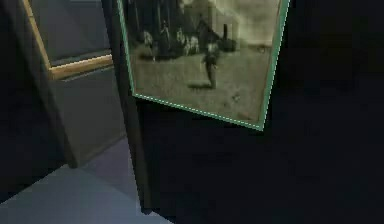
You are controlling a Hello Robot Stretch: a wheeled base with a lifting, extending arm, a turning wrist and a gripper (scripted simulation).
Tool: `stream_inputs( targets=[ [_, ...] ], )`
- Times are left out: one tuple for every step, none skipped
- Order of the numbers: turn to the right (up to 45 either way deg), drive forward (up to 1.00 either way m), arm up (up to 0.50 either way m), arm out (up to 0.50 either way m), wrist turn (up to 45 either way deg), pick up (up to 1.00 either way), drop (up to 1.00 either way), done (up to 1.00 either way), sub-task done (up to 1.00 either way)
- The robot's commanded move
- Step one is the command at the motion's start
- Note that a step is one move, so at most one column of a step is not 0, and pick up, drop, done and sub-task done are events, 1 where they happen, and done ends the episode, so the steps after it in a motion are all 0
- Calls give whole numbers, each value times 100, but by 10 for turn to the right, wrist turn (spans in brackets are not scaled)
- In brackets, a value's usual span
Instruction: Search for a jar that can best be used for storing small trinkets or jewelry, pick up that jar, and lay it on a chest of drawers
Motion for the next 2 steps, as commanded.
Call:
stream_inputs(
  targets=[
    [-420,0,0,0,0,0,0,0,0],
    [0,100,0,0,0,0,0,0,0]
  ],
)
